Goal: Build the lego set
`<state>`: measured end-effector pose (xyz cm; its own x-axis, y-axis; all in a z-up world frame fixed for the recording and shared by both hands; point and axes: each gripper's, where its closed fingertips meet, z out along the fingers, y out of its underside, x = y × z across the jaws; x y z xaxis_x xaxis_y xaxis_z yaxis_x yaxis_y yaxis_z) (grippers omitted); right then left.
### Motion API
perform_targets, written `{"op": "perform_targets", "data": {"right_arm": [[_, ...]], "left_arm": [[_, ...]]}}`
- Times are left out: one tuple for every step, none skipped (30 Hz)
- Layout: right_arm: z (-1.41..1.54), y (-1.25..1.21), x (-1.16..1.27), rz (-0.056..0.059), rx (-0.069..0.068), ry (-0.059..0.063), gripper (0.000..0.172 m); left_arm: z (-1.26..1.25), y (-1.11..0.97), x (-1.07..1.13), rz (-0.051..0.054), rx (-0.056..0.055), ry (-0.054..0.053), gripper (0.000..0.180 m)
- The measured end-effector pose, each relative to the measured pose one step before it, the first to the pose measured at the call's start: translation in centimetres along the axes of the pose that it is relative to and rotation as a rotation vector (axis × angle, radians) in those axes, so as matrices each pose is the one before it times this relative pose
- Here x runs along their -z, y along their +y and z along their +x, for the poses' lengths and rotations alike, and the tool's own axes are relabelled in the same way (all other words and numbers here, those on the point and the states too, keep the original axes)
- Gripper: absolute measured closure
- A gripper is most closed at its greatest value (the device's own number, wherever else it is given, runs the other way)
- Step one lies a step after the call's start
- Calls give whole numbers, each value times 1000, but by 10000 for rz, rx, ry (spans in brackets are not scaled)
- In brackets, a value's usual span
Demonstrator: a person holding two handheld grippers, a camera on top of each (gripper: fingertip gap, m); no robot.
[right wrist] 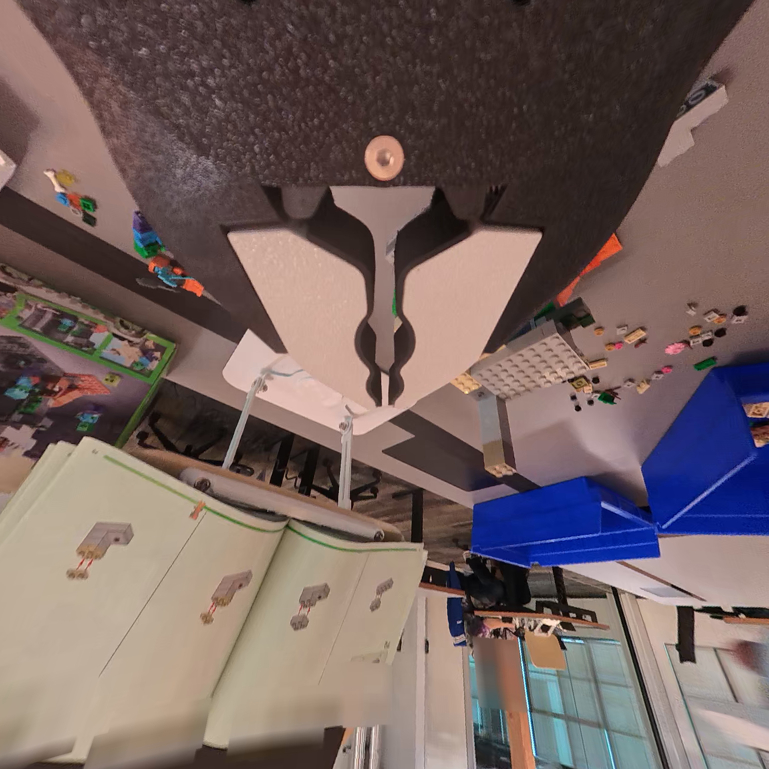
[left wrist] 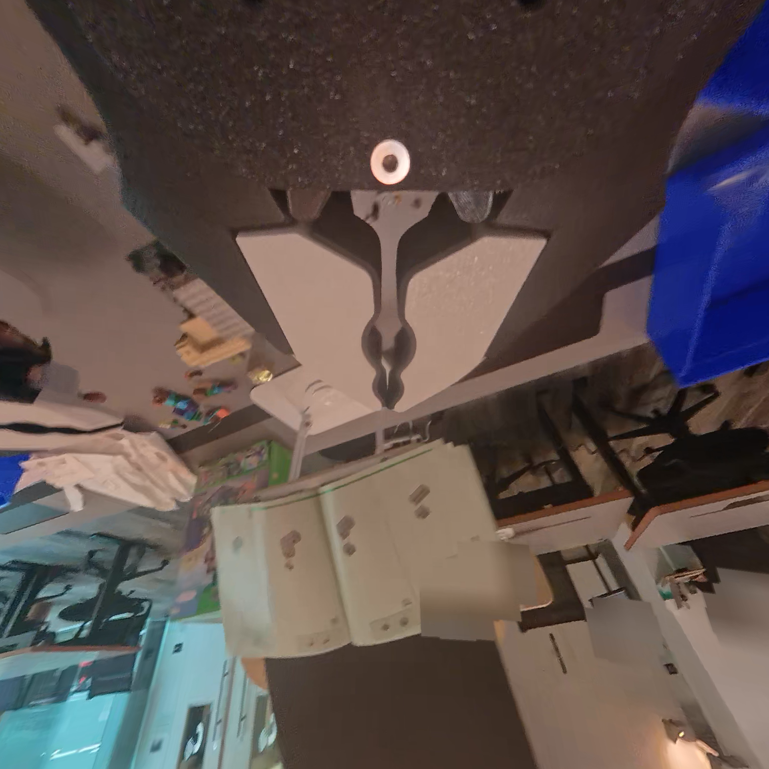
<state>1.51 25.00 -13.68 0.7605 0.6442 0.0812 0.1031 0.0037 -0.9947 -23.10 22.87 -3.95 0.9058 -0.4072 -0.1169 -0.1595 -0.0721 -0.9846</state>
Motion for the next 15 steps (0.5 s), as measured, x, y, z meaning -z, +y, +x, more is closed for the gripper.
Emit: {"op": "perform_targets", "data": {"right_arm": [[16,264,-33,-74,-10,-10,169],[20,237,6,-67,-18,4,169],[-3,196,45,-57,-11,-1,169],[-14,158,94,-42,8,8,169],[4,175,113,-39,26,28,169],[29,246,120,-72,31,48,169],[16,281,116,-83,23,28,170],[33,296,129,-74,-7,24,170],[59,329,128,-90,-36,34,171],[51,356,137,-100,-40,13,171],[24,335,143,-83,-40,-4,171],[57,326,161,-80,-42,14,171],[123,352,151,-93,-32,50,171],[110,359,115,-95,-15,38,172],[41,349,89,-82,-18,-2,172]], "left_arm": [[-1301,673,1542,-267,-35,-134,180],[-1219,913,1376,-417,92,-16,180],[-1417,971,1231,-376,68,-125,180],[-1550,1118,1027,-417,-47,-195,180],[-1509,1356,796,-540,-26,-168,180],[-1328,1278,629,-429,32,-101,180],[-1201,1322,432,-445,-10,-72,180],[-1203,1481,219,-529,-62,-120,180],[-1133,1432,73,-469,-40,-148,180],[-835,1394,-104,-451,-14,0,170],[-717,1585,-229,-642,-40,52,166],[-584,1428,-347,-530,-164,95,164],[-580,1237,-418,-404,-146,49,164],[-532,1262,-518,-471,-82,56,163],[-371,1201,-623,-500,-63,151,161]]}}
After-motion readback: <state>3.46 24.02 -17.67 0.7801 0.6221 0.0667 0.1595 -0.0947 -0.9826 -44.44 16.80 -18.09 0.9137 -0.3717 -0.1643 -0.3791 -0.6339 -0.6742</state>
